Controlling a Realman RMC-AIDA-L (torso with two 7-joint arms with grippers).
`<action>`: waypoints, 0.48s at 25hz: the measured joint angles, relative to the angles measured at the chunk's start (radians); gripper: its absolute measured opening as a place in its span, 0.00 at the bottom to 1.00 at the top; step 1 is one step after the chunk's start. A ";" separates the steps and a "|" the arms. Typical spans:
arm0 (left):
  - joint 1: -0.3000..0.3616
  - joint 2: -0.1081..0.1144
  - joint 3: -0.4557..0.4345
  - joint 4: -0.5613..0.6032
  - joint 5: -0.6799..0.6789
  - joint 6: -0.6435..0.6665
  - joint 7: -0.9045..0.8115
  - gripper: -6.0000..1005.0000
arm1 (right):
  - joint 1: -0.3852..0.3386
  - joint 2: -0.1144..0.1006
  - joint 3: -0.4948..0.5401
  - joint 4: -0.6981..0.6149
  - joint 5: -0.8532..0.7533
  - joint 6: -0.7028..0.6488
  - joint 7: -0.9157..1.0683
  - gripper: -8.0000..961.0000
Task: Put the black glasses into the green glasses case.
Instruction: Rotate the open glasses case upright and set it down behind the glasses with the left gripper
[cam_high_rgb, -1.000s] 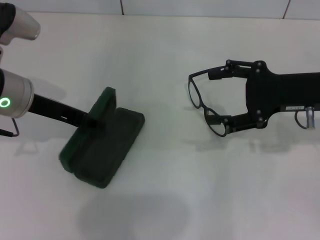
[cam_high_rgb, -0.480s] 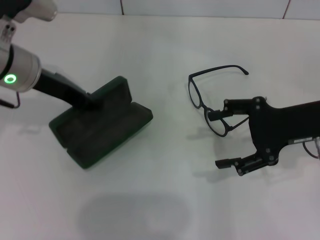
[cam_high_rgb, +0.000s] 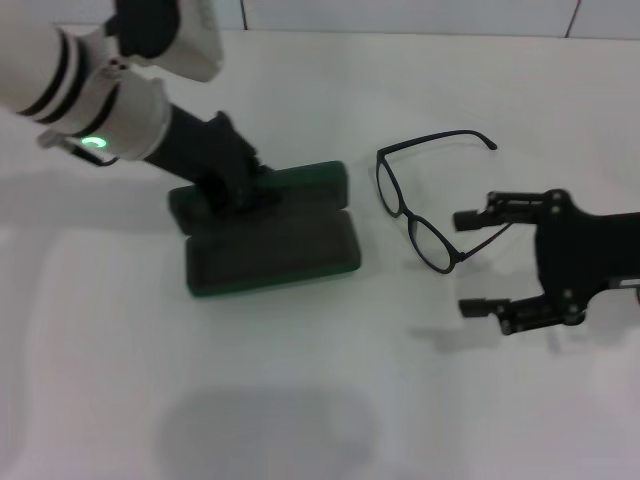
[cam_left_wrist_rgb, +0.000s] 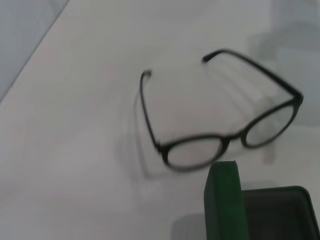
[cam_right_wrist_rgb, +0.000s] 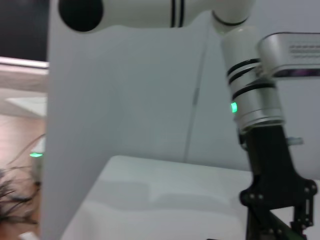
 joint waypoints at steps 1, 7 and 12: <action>-0.020 0.001 0.003 -0.021 -0.011 -0.011 0.026 0.23 | -0.016 0.000 0.019 0.000 -0.002 0.000 0.000 0.85; -0.101 -0.001 0.005 -0.139 -0.024 -0.035 0.129 0.25 | -0.104 0.008 0.141 0.000 -0.005 0.007 -0.001 0.84; -0.096 -0.003 0.006 -0.156 -0.028 -0.041 0.165 0.26 | -0.189 0.026 0.292 -0.003 -0.007 -0.015 -0.005 0.84</action>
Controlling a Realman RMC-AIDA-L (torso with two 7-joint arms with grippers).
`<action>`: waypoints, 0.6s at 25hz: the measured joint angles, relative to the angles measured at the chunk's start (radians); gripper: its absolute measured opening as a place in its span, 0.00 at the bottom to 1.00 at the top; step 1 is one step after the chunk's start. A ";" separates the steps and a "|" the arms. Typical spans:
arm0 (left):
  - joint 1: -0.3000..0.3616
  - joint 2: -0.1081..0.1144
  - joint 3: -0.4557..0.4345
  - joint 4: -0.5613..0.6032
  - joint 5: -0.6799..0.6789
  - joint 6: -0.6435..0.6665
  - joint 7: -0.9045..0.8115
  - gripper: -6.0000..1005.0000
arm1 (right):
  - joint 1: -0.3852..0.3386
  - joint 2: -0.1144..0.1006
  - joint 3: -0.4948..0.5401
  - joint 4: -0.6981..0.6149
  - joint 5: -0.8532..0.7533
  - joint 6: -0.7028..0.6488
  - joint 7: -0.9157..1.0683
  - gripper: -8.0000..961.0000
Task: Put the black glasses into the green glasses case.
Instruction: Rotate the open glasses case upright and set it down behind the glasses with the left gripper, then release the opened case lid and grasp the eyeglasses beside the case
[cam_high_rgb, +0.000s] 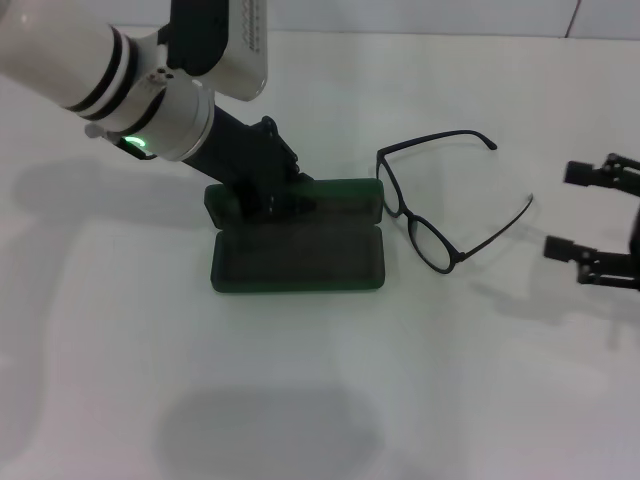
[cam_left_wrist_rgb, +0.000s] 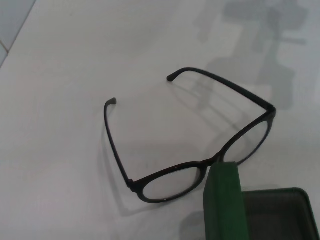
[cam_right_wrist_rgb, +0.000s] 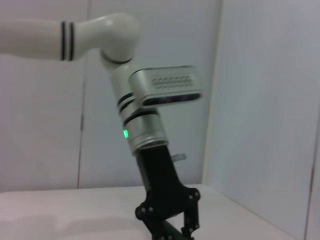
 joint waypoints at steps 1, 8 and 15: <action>0.006 0.000 0.003 0.000 -0.006 -0.001 0.004 0.27 | 0.000 0.000 0.000 0.000 0.000 0.000 0.000 0.84; 0.040 -0.004 0.043 0.022 -0.047 -0.014 -0.035 0.29 | -0.019 0.002 0.027 0.000 -0.009 0.010 0.006 0.84; 0.072 -0.003 0.043 0.062 -0.108 -0.031 -0.078 0.32 | -0.020 -0.004 0.031 0.004 -0.017 0.033 0.017 0.84</action>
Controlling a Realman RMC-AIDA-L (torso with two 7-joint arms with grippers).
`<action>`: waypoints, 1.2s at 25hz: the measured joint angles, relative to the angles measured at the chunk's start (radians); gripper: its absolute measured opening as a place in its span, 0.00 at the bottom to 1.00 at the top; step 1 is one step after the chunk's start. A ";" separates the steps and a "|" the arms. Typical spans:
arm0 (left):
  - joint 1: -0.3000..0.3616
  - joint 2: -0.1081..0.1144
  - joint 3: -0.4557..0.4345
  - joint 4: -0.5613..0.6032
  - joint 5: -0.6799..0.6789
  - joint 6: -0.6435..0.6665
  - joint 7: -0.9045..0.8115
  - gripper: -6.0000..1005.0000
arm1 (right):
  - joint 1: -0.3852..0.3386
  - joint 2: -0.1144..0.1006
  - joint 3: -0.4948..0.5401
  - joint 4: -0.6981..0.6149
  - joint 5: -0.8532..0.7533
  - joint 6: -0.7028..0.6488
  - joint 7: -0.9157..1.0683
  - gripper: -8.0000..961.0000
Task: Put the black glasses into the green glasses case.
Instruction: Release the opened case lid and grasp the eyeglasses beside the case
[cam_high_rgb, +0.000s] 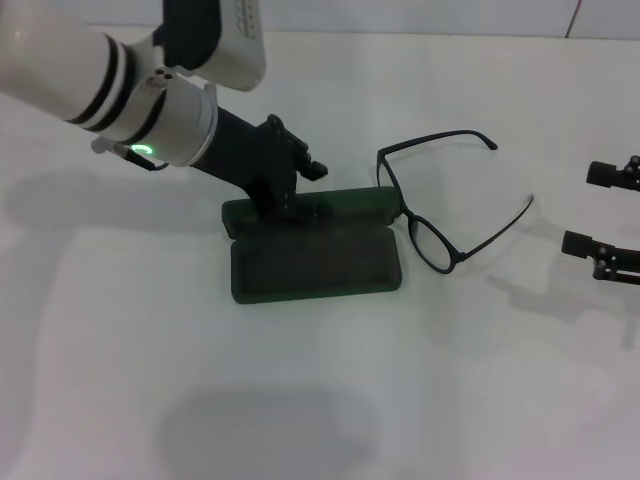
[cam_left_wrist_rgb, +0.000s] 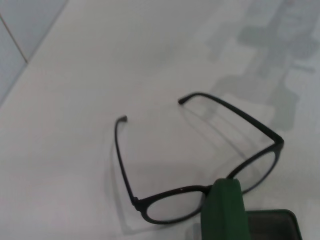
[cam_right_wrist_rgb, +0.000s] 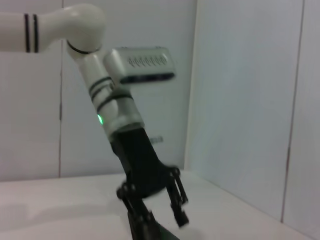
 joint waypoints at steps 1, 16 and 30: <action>0.015 0.000 0.000 0.020 -0.014 0.001 0.001 0.32 | 0.000 0.000 0.004 0.001 -0.004 0.002 0.000 0.84; 0.265 0.001 -0.102 -0.305 -0.905 0.010 0.448 0.68 | 0.211 0.000 0.020 -0.168 -0.258 0.090 0.502 0.84; 0.229 0.002 -0.108 -0.450 -0.974 0.036 0.557 0.68 | 0.541 0.097 -0.108 -0.300 -0.858 0.095 1.076 0.84</action>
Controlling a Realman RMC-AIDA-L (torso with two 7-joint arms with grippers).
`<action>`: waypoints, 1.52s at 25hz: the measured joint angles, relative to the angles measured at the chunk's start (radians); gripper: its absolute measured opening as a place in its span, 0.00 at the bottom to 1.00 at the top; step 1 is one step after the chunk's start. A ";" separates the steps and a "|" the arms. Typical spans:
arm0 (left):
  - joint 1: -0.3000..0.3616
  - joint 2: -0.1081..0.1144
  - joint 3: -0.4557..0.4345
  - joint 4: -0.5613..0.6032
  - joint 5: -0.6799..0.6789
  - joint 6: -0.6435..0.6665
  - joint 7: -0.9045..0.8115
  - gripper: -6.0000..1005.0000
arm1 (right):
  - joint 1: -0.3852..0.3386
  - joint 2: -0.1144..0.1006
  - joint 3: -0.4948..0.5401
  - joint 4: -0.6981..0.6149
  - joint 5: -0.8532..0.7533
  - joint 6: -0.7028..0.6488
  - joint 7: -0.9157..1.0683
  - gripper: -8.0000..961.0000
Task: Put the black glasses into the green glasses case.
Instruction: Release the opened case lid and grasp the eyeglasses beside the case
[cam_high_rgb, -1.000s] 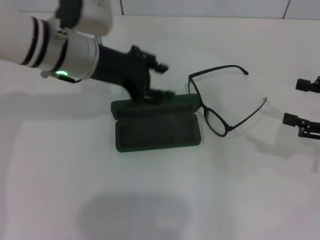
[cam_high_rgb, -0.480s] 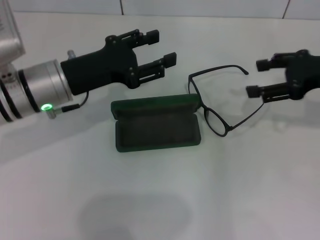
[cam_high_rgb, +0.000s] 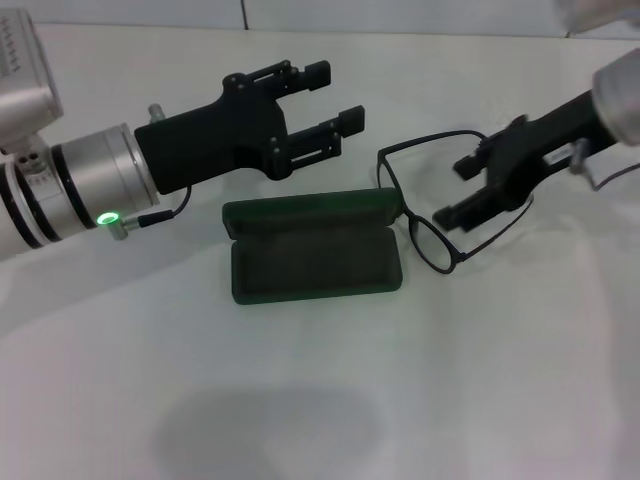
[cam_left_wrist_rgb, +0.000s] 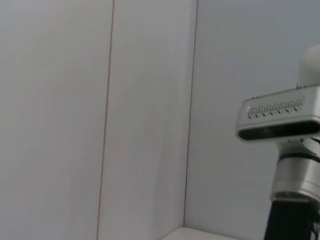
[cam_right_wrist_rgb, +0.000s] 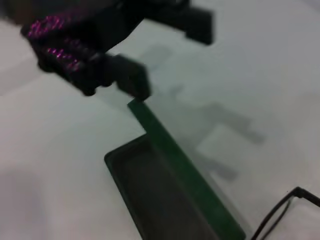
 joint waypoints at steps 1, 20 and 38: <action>-0.002 0.000 0.000 0.000 -0.001 -0.002 0.000 0.68 | 0.009 0.008 -0.009 -0.002 -0.016 0.001 0.007 0.84; -0.018 0.026 -0.002 -0.003 0.019 -0.022 -0.088 0.68 | 0.237 0.019 -0.085 0.160 -0.156 -0.032 0.170 0.84; -0.013 0.029 -0.003 0.000 0.037 -0.045 -0.108 0.68 | 0.245 0.027 -0.152 0.179 -0.184 0.071 0.225 0.84</action>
